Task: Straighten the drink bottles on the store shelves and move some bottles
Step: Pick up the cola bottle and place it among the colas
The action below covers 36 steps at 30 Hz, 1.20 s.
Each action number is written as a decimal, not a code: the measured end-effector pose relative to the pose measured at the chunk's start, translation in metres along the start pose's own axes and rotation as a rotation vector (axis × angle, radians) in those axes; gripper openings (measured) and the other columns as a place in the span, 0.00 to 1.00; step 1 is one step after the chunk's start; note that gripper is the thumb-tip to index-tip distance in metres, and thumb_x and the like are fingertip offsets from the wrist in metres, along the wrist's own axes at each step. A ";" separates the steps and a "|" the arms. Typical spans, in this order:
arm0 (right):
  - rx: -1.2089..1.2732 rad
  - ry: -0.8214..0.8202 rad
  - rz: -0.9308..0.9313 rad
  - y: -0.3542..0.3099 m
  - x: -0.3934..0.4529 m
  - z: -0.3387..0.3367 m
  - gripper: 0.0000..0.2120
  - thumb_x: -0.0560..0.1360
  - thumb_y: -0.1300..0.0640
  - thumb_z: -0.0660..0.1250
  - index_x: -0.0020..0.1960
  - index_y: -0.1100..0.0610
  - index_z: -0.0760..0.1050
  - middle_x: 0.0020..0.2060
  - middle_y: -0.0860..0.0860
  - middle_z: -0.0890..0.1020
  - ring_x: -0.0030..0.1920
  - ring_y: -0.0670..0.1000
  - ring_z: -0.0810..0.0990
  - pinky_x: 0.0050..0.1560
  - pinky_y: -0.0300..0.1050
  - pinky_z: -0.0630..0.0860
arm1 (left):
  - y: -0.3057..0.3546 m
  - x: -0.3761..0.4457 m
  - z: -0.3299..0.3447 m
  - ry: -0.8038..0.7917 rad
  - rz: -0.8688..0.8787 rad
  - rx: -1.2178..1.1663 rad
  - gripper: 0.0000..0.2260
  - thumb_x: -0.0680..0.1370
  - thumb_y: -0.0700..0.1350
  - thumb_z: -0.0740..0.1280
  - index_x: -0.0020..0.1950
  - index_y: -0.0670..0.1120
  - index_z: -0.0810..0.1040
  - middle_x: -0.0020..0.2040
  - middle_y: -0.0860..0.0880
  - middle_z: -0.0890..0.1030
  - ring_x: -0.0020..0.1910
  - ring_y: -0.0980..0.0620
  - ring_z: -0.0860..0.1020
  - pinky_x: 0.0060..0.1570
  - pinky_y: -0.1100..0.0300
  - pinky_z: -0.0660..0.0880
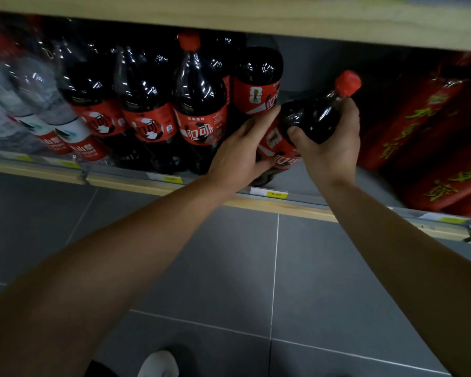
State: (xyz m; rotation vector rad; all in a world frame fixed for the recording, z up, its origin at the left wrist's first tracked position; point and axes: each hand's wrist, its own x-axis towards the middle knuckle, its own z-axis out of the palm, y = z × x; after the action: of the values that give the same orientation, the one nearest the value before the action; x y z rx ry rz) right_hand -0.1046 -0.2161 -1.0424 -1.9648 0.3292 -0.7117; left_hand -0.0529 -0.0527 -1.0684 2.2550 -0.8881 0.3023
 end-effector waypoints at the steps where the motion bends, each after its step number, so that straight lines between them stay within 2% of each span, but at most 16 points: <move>1: 0.007 -0.024 -0.019 -0.001 0.002 0.000 0.35 0.69 0.46 0.71 0.73 0.52 0.65 0.66 0.49 0.75 0.66 0.45 0.74 0.67 0.49 0.73 | -0.001 0.002 -0.005 0.022 0.010 0.002 0.39 0.74 0.48 0.75 0.80 0.47 0.58 0.76 0.44 0.66 0.76 0.46 0.64 0.73 0.51 0.65; 4: 0.066 -0.133 -0.041 -0.001 0.009 0.002 0.28 0.74 0.51 0.62 0.74 0.52 0.68 0.68 0.49 0.75 0.68 0.46 0.73 0.69 0.50 0.71 | -0.002 0.009 -0.017 0.039 -0.019 -0.069 0.39 0.74 0.44 0.75 0.80 0.47 0.59 0.76 0.45 0.68 0.74 0.49 0.67 0.68 0.71 0.63; 5: 0.088 -0.169 -0.038 0.000 0.012 0.003 0.27 0.74 0.54 0.61 0.74 0.52 0.69 0.69 0.49 0.74 0.69 0.46 0.72 0.70 0.51 0.71 | -0.003 0.011 -0.020 0.050 -0.042 -0.097 0.40 0.73 0.43 0.75 0.80 0.46 0.58 0.75 0.44 0.68 0.73 0.50 0.67 0.66 0.75 0.62; 10: 0.143 -0.297 -0.156 0.006 0.020 0.016 0.30 0.72 0.67 0.65 0.70 0.45 0.69 0.65 0.42 0.73 0.70 0.51 0.72 0.71 0.57 0.68 | -0.009 0.019 -0.032 0.082 -0.197 -0.149 0.39 0.75 0.45 0.74 0.80 0.46 0.57 0.76 0.46 0.68 0.74 0.53 0.67 0.72 0.64 0.63; 13: 0.162 -0.352 -0.148 0.010 0.028 0.026 0.33 0.70 0.70 0.64 0.71 0.49 0.69 0.68 0.49 0.73 0.71 0.51 0.71 0.73 0.56 0.66 | -0.006 0.025 -0.036 0.104 -0.270 -0.163 0.38 0.75 0.47 0.74 0.80 0.47 0.58 0.75 0.48 0.70 0.73 0.53 0.68 0.72 0.58 0.66; 15: 0.181 -0.373 -0.147 0.011 0.032 0.030 0.33 0.69 0.71 0.64 0.72 0.52 0.70 0.70 0.53 0.73 0.71 0.51 0.70 0.73 0.54 0.66 | -0.003 0.029 -0.037 0.107 -0.286 -0.165 0.39 0.75 0.48 0.74 0.81 0.50 0.56 0.75 0.49 0.69 0.73 0.55 0.68 0.71 0.63 0.65; 17: 0.191 -0.377 -0.148 0.014 0.035 0.030 0.32 0.70 0.72 0.64 0.72 0.55 0.70 0.70 0.54 0.73 0.71 0.50 0.70 0.70 0.46 0.70 | 0.001 0.032 -0.037 0.088 -0.288 -0.112 0.40 0.75 0.49 0.74 0.81 0.52 0.55 0.75 0.49 0.70 0.72 0.54 0.68 0.68 0.67 0.64; 19: 0.192 -0.374 -0.144 0.016 0.038 0.030 0.32 0.72 0.70 0.67 0.74 0.54 0.69 0.70 0.52 0.73 0.69 0.48 0.72 0.63 0.42 0.75 | 0.003 0.036 -0.037 0.081 -0.283 -0.009 0.40 0.75 0.50 0.74 0.81 0.53 0.55 0.72 0.46 0.73 0.68 0.49 0.73 0.66 0.59 0.70; 22: 0.169 -0.360 -0.055 0.024 0.035 0.035 0.34 0.73 0.62 0.72 0.74 0.43 0.64 0.70 0.44 0.69 0.64 0.47 0.75 0.58 0.49 0.79 | 0.005 0.039 -0.045 0.152 -0.197 0.199 0.36 0.75 0.51 0.73 0.79 0.49 0.60 0.68 0.42 0.75 0.63 0.43 0.76 0.63 0.48 0.74; 25: 0.201 -0.412 0.002 0.030 0.028 0.041 0.39 0.72 0.59 0.76 0.73 0.38 0.58 0.66 0.38 0.69 0.65 0.47 0.74 0.62 0.48 0.76 | 0.006 0.044 -0.048 0.212 -0.123 0.458 0.37 0.74 0.55 0.72 0.79 0.48 0.62 0.70 0.44 0.74 0.70 0.41 0.70 0.70 0.44 0.65; 27: 0.249 -0.453 0.044 0.034 0.023 0.047 0.41 0.71 0.63 0.76 0.74 0.43 0.58 0.62 0.36 0.71 0.63 0.40 0.75 0.61 0.43 0.76 | 0.007 0.046 -0.044 0.177 -0.168 0.584 0.39 0.74 0.62 0.67 0.80 0.52 0.57 0.73 0.47 0.71 0.76 0.41 0.61 0.73 0.37 0.53; 28: 0.273 -0.481 0.061 0.036 0.022 0.051 0.41 0.71 0.65 0.75 0.75 0.48 0.58 0.62 0.37 0.72 0.61 0.38 0.76 0.60 0.41 0.76 | 0.006 0.047 -0.043 0.145 -0.191 0.599 0.38 0.75 0.65 0.64 0.80 0.53 0.54 0.74 0.48 0.71 0.78 0.42 0.57 0.73 0.35 0.47; 30: 0.272 -0.487 0.080 0.037 0.019 0.059 0.45 0.69 0.59 0.77 0.78 0.48 0.56 0.64 0.42 0.75 0.63 0.40 0.76 0.62 0.49 0.77 | 0.002 0.047 -0.041 0.090 -0.216 0.596 0.38 0.76 0.67 0.59 0.81 0.53 0.51 0.72 0.49 0.74 0.80 0.43 0.52 0.73 0.33 0.40; 31: 0.263 -0.473 0.086 0.035 0.018 0.062 0.47 0.66 0.54 0.78 0.78 0.45 0.55 0.65 0.41 0.76 0.64 0.42 0.76 0.63 0.53 0.77 | 0.001 0.046 -0.041 0.079 -0.220 0.596 0.39 0.76 0.68 0.58 0.81 0.52 0.51 0.70 0.49 0.76 0.80 0.44 0.51 0.73 0.34 0.39; 33: 0.248 -0.441 0.092 0.034 0.017 0.065 0.47 0.63 0.47 0.78 0.76 0.39 0.57 0.63 0.37 0.77 0.64 0.43 0.76 0.63 0.56 0.77 | 0.000 0.044 -0.043 0.073 -0.230 0.601 0.40 0.76 0.68 0.60 0.81 0.49 0.51 0.68 0.49 0.78 0.80 0.45 0.51 0.74 0.34 0.39; 36: 0.224 -0.415 0.085 0.033 0.015 0.066 0.46 0.65 0.46 0.78 0.76 0.38 0.57 0.61 0.35 0.78 0.63 0.42 0.77 0.63 0.54 0.77 | 0.000 0.042 -0.045 0.094 -0.231 0.597 0.41 0.76 0.67 0.62 0.81 0.48 0.54 0.67 0.49 0.78 0.80 0.46 0.52 0.74 0.33 0.41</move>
State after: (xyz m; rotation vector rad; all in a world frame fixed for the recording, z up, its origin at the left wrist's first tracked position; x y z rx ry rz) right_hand -0.0501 -0.1922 -1.0890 -1.8178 0.0752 -0.2611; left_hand -0.0205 -0.0445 -1.0168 2.8280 -0.5193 0.6259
